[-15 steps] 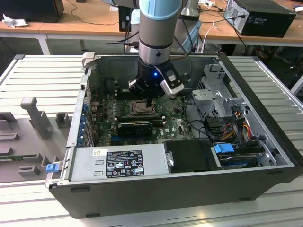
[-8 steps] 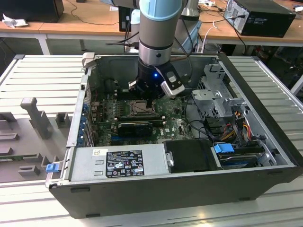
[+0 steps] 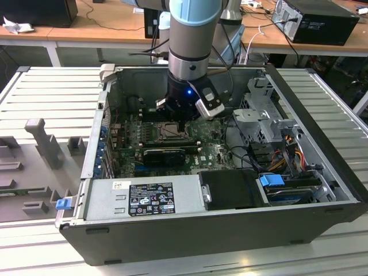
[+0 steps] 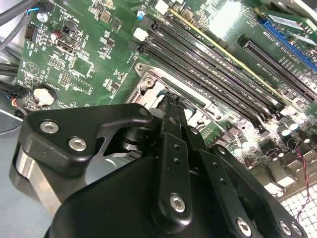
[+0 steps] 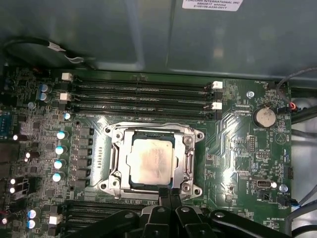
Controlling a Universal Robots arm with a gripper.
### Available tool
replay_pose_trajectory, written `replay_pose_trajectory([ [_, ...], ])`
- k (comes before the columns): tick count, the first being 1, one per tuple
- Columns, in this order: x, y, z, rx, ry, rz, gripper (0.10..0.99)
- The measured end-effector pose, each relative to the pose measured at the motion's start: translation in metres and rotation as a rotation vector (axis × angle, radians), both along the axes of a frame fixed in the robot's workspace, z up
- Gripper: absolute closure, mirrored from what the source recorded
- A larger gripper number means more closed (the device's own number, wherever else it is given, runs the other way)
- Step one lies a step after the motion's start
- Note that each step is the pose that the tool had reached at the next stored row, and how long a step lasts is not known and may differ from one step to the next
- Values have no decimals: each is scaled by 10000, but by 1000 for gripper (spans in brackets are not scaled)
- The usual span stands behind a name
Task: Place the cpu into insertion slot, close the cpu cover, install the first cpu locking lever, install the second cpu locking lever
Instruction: 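Install the second cpu locking lever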
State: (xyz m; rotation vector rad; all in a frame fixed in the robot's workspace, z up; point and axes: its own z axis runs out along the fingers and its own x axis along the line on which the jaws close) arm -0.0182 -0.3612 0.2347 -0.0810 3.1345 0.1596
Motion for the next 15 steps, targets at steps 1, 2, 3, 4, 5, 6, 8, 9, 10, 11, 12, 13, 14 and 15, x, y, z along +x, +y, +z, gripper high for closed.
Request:
replay_pose_trajectory([
  [1, 0, -3, -1, 1, -1, 0, 980],
  [2, 0, -10, 0, 1, -1, 0, 980],
  [3, 0, -17, 0, 1, -1, -1, 980],
  [4, 0, -20, -1, 1, -1, -1, 980],
  [5, 0, -23, -1, 1, -1, -1, 980],
  [6, 0, -29, 0, 1, 0, -1, 980],
  [8, 0, -37, 0, 1, -1, -1, 980],
  [9, 0, -43, -1, 1, -1, 0, 980],
  [10, 0, -47, 0, 1, 0, 0, 980],
  [11, 0, -53, -1, 1, -1, -1, 980],
  [12, 0, -57, -1, 1, -1, 0, 980],
  [13, 0, -61, -2, 1, -1, 0, 980],
  [14, -1, -86, -4, 1, -1, 0, 980],
  [15, -2, -106, -5, 3, 0, 0, 980],
])
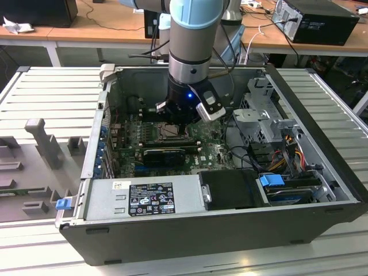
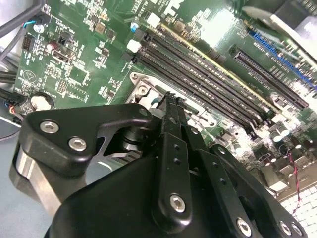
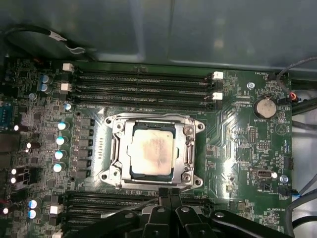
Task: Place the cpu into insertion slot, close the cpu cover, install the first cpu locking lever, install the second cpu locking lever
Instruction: 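Install the second cpu locking lever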
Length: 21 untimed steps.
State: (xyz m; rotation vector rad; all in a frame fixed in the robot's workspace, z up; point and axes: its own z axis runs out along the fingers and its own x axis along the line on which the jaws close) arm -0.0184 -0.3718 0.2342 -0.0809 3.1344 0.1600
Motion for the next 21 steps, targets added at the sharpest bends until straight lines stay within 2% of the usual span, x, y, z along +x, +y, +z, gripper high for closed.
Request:
replay_pose_trajectory([
  [2, -3, -30, -3, 6, -1, 1, 980],
  [3, -38, -48, -6, 75, -1, 0, 980],
  [6, -92, -72, -8, 551, 0, 1, 980],
  [7, -105, -110, -14, 636, -1, 1, 980],
  [8, -133, -147, -25, 640, 2, 5, 980],
  [10, -318, -171, -58, 648, 1, 17, 980],
  [13, -360, -172, -179, 650, 15, 64, 980],
  [16, -459, -181, -203, 717, 17, 87, 980],
  [17, -497, -194, -212, 787, 18, 103, 980],
  [19, -522, -228, -225, 1158, 16, 115, 980],
  [20, -528, -235, -241, 1243, 15, 117, 980],
  [21, -530, -237, -253, 1267, 15, 117, 980],
])
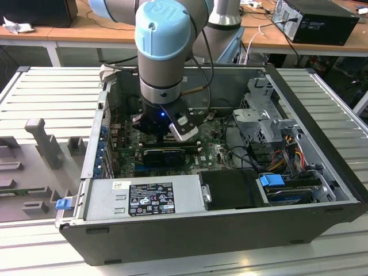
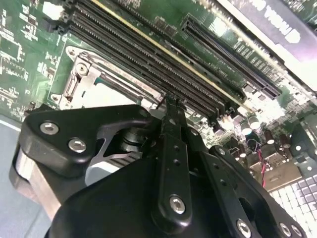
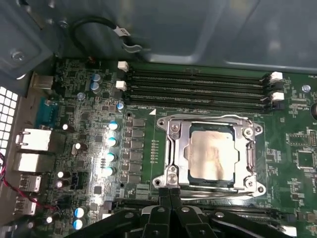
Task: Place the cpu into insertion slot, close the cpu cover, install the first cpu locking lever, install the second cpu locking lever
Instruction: 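Install the second cpu locking lever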
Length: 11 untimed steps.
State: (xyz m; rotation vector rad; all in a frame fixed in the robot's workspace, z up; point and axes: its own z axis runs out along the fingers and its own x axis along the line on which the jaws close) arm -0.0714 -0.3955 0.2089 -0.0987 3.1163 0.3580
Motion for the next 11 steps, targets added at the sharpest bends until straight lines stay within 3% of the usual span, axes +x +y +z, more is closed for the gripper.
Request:
replay_pose_trajectory([
  [11, -50, -26, -98, 328, 6, 15, 980],
])
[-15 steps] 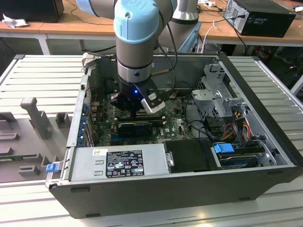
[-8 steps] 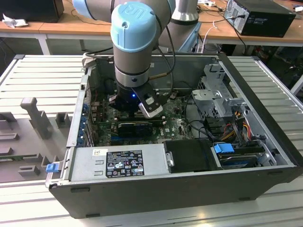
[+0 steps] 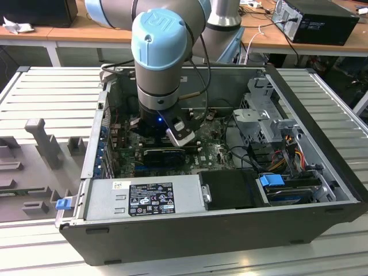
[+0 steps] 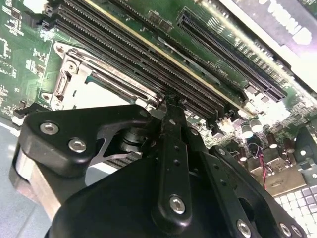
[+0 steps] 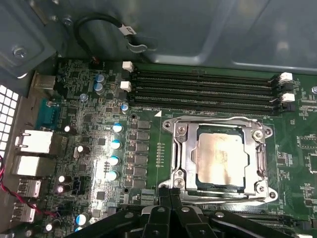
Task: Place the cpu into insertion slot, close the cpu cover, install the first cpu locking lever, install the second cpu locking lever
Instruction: 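Install the second cpu locking lever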
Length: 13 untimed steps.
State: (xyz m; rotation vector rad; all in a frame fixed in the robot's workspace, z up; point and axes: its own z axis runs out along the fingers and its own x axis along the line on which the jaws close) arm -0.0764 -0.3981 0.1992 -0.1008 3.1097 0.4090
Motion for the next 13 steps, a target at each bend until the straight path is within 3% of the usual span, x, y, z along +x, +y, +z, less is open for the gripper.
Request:
replay_pose_trajectory([
  [3, 1, 3, -25, 233, -7, 13, 980],
  [7, -55, 2, -38, 277, -5, 34, 980],
  [13, -67, 2, 136, 276, -5, 35, 980],
])
